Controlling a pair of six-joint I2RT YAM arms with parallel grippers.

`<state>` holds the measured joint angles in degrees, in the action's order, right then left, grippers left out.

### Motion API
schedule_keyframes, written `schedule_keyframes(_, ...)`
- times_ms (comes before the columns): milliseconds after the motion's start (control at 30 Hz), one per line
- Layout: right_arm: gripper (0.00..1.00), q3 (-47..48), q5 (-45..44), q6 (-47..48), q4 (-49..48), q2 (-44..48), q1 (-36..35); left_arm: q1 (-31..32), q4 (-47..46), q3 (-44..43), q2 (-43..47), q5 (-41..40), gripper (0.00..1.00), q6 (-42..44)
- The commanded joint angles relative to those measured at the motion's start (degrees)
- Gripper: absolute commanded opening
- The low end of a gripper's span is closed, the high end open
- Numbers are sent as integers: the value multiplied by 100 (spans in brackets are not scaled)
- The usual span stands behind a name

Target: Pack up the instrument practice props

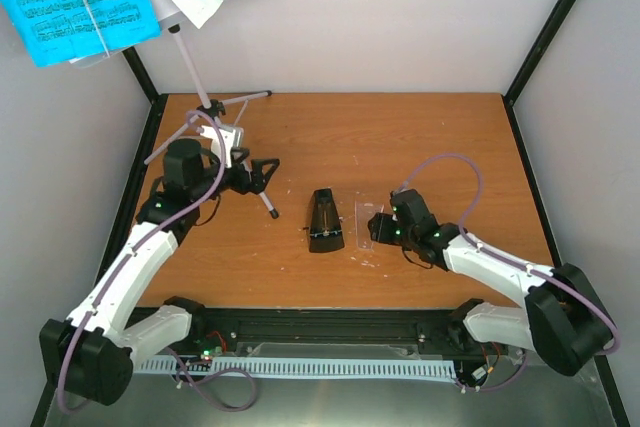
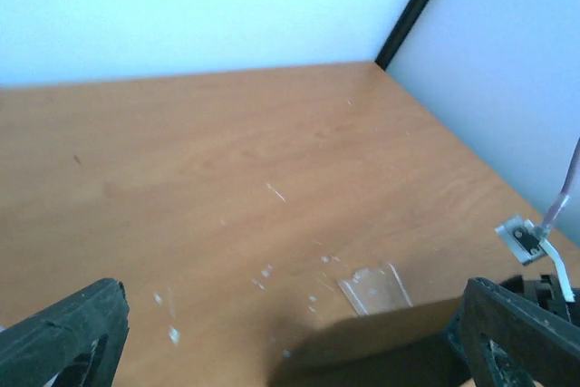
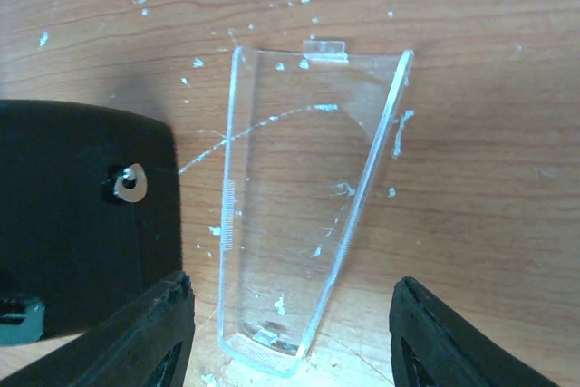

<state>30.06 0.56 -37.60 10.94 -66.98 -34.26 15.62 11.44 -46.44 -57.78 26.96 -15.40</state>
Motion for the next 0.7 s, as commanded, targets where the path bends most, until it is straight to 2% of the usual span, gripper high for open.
schedule_keyframes(0,54,94,125,-134,48,-326,-10,-68,475,-278,56,-839,99,1339)
schedule_keyframes(100,48,174,267,-113,39,-632,-10,-68,399,-102,-65,-1648,100,1408)
schedule_keyframes(333,40,337,312,66,38,-1162,-48,-68,106,226,244,-1516,100,1461)
schedule_keyframes(667,33,525,-164,198,255,-1545,-299,-68,157,212,222,-1591,99,1438)
